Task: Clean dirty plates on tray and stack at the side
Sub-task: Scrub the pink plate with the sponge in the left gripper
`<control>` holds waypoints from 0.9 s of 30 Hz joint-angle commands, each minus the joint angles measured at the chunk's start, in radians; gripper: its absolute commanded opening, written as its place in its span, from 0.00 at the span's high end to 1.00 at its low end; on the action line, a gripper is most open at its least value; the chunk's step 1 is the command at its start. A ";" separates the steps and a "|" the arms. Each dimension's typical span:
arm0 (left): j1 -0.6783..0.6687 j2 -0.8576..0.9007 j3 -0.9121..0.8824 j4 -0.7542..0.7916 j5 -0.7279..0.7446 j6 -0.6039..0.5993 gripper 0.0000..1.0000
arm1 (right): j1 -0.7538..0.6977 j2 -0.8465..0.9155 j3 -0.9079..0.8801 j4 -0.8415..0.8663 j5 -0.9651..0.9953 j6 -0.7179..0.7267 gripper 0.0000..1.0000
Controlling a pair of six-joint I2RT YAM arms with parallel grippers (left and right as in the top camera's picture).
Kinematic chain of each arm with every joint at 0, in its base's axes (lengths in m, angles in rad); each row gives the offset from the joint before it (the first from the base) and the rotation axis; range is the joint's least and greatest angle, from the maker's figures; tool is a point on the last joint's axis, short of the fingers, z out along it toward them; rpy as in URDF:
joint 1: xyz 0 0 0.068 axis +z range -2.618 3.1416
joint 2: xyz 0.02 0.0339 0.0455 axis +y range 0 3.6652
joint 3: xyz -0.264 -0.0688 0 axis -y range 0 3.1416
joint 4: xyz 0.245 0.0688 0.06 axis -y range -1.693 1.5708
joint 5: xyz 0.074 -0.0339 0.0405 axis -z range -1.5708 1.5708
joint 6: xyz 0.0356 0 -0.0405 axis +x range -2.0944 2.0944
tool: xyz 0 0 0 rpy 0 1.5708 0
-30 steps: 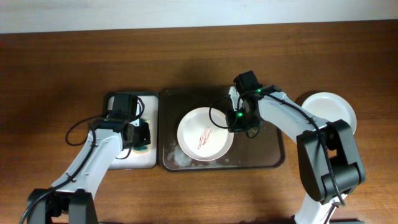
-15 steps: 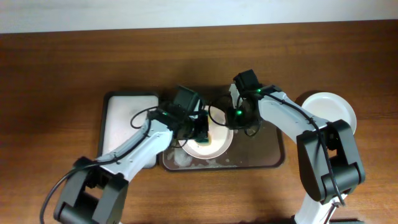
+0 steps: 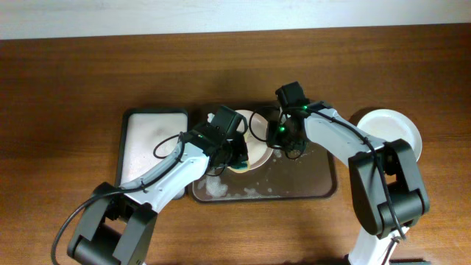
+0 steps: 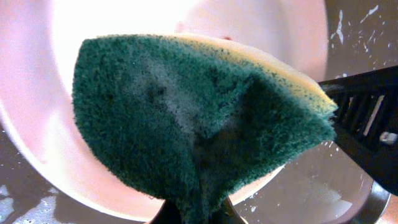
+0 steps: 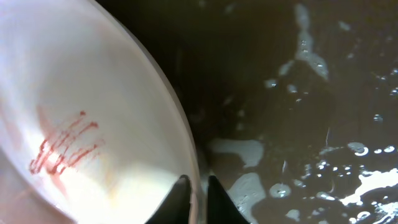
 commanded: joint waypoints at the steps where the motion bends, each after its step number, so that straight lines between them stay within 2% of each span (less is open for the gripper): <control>1: -0.006 0.007 0.006 0.004 -0.042 -0.014 1.00 | 0.004 0.014 0.000 -0.019 0.029 0.012 0.90; 5: -0.005 0.007 0.006 0.011 -0.098 -0.047 1.00 | 0.004 0.014 0.000 -0.113 0.030 0.011 0.94; 9: -0.010 0.021 0.006 0.055 -0.097 -0.047 1.00 | 0.004 0.014 0.000 -0.113 0.030 0.011 0.95; 14: -0.044 0.168 0.005 0.200 -0.106 -0.046 1.00 | 0.004 0.014 0.000 -0.122 0.030 0.007 0.95; 17: -0.037 0.224 0.005 0.090 -0.319 -0.047 1.00 | 0.004 0.014 0.000 -0.132 0.031 0.008 0.95; 19: -0.019 0.222 0.005 0.013 -0.384 -0.047 1.00 | 0.004 0.014 0.000 -0.132 0.034 0.008 0.95; 22: -0.014 0.185 0.007 -0.053 -0.370 -0.057 1.00 | 0.004 0.014 0.000 -0.143 0.038 -0.039 0.96; 23: -0.021 0.147 0.007 -0.049 -0.343 -0.027 1.00 | 0.004 0.014 0.000 -0.154 0.047 -0.050 0.95; 25: -0.050 0.042 0.007 0.020 -0.303 0.070 1.00 | 0.004 0.014 0.000 -0.165 0.106 -0.099 0.96; 27: -0.056 0.049 0.006 0.112 -0.264 0.069 1.00 | 0.004 0.014 0.000 -0.153 0.114 -0.102 0.96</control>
